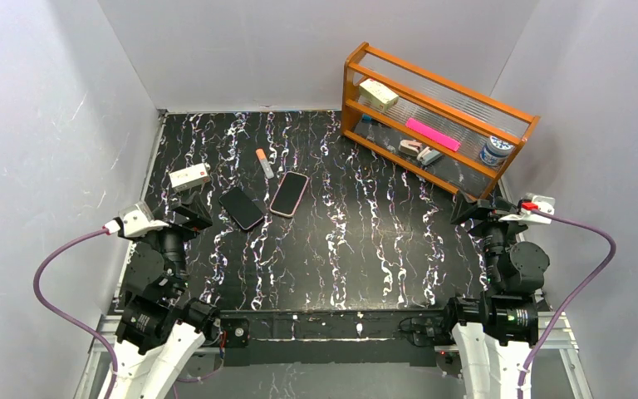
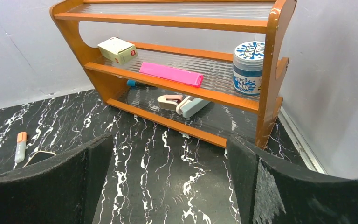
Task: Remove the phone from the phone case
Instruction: Pick up the phone at the center of the board.
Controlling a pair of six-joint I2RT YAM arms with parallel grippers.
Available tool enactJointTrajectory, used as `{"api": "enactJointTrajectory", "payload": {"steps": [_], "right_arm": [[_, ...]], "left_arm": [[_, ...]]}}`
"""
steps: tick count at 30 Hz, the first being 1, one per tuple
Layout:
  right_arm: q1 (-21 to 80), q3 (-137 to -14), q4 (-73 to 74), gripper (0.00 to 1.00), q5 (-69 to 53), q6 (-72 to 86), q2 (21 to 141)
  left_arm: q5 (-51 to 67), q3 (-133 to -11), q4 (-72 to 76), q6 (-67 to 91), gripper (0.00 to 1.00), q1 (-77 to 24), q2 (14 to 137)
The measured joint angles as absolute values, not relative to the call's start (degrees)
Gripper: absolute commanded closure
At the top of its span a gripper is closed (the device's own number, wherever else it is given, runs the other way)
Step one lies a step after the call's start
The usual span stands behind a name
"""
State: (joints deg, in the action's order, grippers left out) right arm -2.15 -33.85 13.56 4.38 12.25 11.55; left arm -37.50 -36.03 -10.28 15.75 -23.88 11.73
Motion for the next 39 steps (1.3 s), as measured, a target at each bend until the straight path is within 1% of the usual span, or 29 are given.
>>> {"api": "enactJointTrajectory", "payload": {"steps": [7,10,17,22,24,27,39], "right_arm": [[-1.6,-33.3,13.5,0.01,4.3,12.3,11.1],[-1.0,-33.1,13.6,0.01,4.3,12.3,10.8],[1.4,-33.1,13.5,0.01,4.3,12.3,9.6],[2.9,-33.1,13.5,0.01,4.4,12.3,8.7],[3.4,-33.0,13.5,0.01,4.5,12.3,8.4],[3.8,-32.9,13.6,0.01,4.6,12.3,8.0],[4.7,-32.8,13.5,0.01,5.0,12.3,7.0]], "left_arm": [[-36.9,-36.0,-10.2,16.5,0.02,-23.9,13.5],[-35.3,-36.3,-9.9,16.6,0.02,-23.9,17.8],[-25.3,-42.9,-11.7,17.5,0.02,-23.9,36.5],[-19.0,-47.2,-13.1,17.9,0.02,-24.1,47.4],[-17.0,-50.5,-16.0,18.1,0.02,-24.1,53.5],[-14.4,-58.7,-20.9,18.2,0.02,-24.1,65.6],[-9.5,-73.5,-30.2,19.0,0.02,-24.1,98.4]]}}
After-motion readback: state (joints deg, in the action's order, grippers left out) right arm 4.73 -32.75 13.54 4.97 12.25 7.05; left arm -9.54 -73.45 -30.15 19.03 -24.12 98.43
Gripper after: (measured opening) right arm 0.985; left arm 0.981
